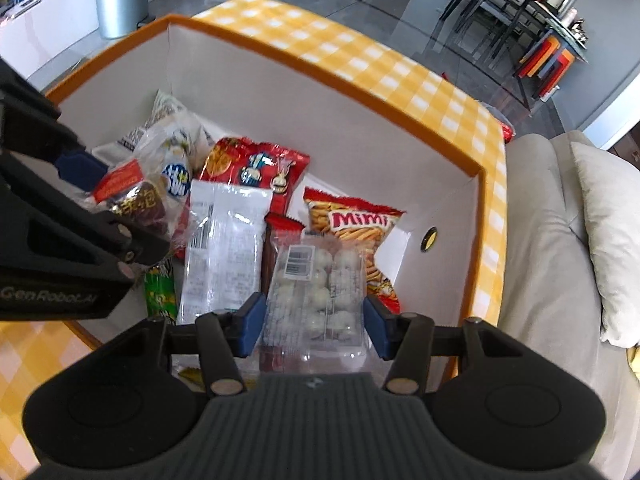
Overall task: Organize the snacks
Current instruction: 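Lower both snacks into the box and open both grippers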
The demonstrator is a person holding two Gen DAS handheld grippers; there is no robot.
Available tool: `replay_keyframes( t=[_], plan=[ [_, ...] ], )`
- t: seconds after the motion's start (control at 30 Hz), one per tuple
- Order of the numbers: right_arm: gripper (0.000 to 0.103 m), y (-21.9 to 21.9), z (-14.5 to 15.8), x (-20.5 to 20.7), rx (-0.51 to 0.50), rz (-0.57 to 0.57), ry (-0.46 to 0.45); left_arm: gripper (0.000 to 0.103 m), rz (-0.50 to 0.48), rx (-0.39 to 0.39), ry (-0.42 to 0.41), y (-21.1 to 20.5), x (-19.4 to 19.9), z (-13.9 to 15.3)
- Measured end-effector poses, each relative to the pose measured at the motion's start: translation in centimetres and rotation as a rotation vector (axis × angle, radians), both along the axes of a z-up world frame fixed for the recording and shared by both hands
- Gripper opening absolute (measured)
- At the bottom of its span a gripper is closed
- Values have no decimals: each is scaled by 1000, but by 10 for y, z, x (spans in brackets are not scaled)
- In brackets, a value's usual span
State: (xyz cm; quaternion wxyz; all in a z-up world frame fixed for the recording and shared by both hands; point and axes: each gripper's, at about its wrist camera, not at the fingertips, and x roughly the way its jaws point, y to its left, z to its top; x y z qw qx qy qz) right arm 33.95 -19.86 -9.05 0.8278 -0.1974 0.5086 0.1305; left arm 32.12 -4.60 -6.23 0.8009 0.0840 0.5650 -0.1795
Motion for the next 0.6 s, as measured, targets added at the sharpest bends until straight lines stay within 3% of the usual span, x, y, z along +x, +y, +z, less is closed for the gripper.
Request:
replay_keyframes(
  t=[0.47, 0.6],
  plan=[
    [52, -6, -19, 16, 28, -28, 103, 48, 5, 38, 62, 0, 8, -25],
    [55, -6, -16, 16, 40, -30, 106, 60, -1, 41, 42, 1, 5, -20]
  ],
)
